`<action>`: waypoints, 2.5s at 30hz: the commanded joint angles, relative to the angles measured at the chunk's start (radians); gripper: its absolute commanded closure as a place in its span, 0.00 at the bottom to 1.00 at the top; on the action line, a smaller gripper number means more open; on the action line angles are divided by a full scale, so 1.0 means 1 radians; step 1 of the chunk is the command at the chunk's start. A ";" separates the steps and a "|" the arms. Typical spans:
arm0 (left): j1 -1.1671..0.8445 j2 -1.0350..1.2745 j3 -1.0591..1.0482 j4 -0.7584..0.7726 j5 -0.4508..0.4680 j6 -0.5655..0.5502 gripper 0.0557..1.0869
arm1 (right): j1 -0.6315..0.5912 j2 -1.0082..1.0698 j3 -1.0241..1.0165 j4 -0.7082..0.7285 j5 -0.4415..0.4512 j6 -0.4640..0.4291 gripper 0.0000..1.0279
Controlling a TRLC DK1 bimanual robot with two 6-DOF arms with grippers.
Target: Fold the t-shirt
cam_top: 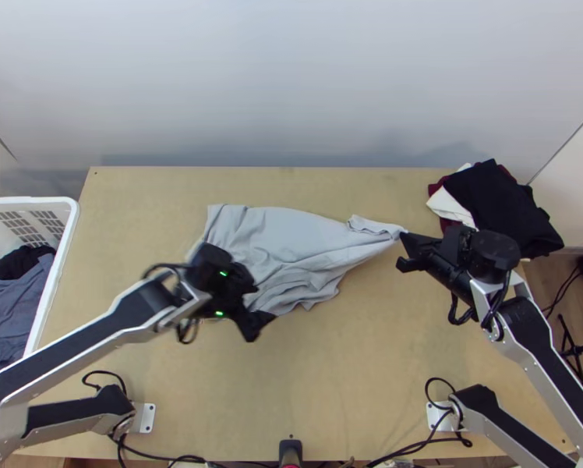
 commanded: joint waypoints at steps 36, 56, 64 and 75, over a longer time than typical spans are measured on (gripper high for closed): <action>-0.315 0.552 0.045 0.478 -0.560 0.326 0.08 | 0.005 -0.009 0.043 -0.048 0.028 0.045 0.97; -0.182 0.455 0.179 0.493 -0.663 0.230 0.85 | -0.001 0.011 0.050 -0.036 0.033 0.037 0.97; -0.161 0.060 0.280 0.226 -0.649 0.225 0.84 | -0.066 0.042 0.159 -0.108 0.025 0.001 0.97; 0.425 -0.135 0.644 0.165 -0.341 0.173 0.85 | -0.165 0.128 0.695 -0.435 -0.050 -0.012 0.97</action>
